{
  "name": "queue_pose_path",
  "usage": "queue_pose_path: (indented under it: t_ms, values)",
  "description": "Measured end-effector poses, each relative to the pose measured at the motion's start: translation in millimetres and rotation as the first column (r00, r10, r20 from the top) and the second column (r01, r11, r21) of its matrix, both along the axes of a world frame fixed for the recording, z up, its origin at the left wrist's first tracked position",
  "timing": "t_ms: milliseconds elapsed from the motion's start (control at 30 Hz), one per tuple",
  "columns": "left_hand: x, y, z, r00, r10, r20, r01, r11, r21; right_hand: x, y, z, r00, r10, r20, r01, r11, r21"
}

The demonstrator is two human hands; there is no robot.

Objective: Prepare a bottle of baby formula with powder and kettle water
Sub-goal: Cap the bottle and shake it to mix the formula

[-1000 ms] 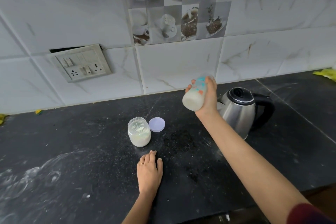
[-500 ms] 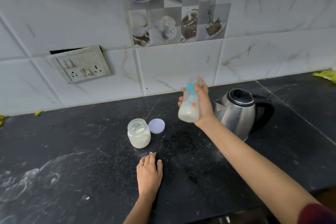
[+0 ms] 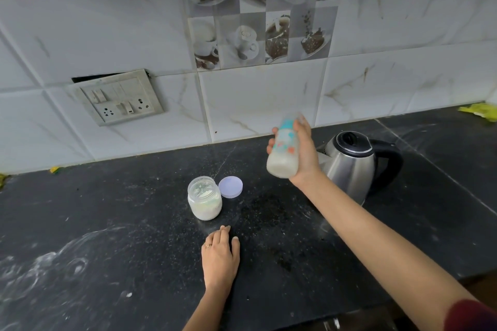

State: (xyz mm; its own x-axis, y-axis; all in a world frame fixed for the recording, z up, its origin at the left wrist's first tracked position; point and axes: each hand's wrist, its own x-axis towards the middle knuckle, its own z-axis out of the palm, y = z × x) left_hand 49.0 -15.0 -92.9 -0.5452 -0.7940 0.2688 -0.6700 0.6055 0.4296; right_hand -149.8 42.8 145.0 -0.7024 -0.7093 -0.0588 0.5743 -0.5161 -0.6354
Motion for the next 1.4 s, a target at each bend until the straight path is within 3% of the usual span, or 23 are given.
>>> queue_pose_path:
  t_ms: [100,200,367,500,600,667,800,967,1100,1267,1400]
  values:
    - [0,-1,1,1.000,-0.006,0.004,0.006,1.000,0.010,5,1,0,0.997,0.017,-0.076,-0.017,1.000,0.005]
    - [-1,0,1,1.000,-0.008,0.007,0.007,1.000,0.012,-4,-2,11,0.995,-0.065,0.070,0.069,0.996,-0.049]
    - [1,0,3,1.000,-0.011,0.004,0.012,0.999,-0.030,6,1,3,0.995,0.011,-0.094,-0.009,1.000,0.028]
    - [0,1,1,1.000,-0.006,-0.004,0.006,1.000,-0.012,-6,-5,19,0.993,-0.100,0.063,0.101,0.995,-0.009]
    - [1,0,1,1.000,-0.016,0.002,0.016,1.000,-0.009,7,-2,9,0.997,0.049,-0.053,-0.048,0.999,0.024]
    - [0,0,2,1.000,-0.016,0.007,0.016,1.000,-0.009,11,-2,11,0.992,0.062,-0.110,-0.059,0.998,0.031]
    - [-1,0,0,1.000,-0.008,0.013,0.009,1.000,-0.009,-3,-12,25,0.991,-0.084,0.101,0.089,0.995,-0.037]
    - [0,0,2,1.000,-0.011,0.004,0.011,1.000,-0.024,15,-5,9,0.994,0.059,-0.096,-0.056,0.998,0.041]
    - [0,1,2,1.000,-0.014,0.006,0.014,0.999,-0.031,-4,-11,27,0.985,-0.116,0.131,0.120,0.992,-0.024]
    - [0,1,4,1.000,-0.006,-0.009,0.006,0.999,-0.049,4,-4,16,0.996,-0.017,-0.083,0.020,0.999,0.038]
    - [0,2,3,1.000,-0.011,-0.015,0.010,0.999,-0.051,-5,-11,29,0.983,-0.143,0.114,0.143,0.990,0.008]
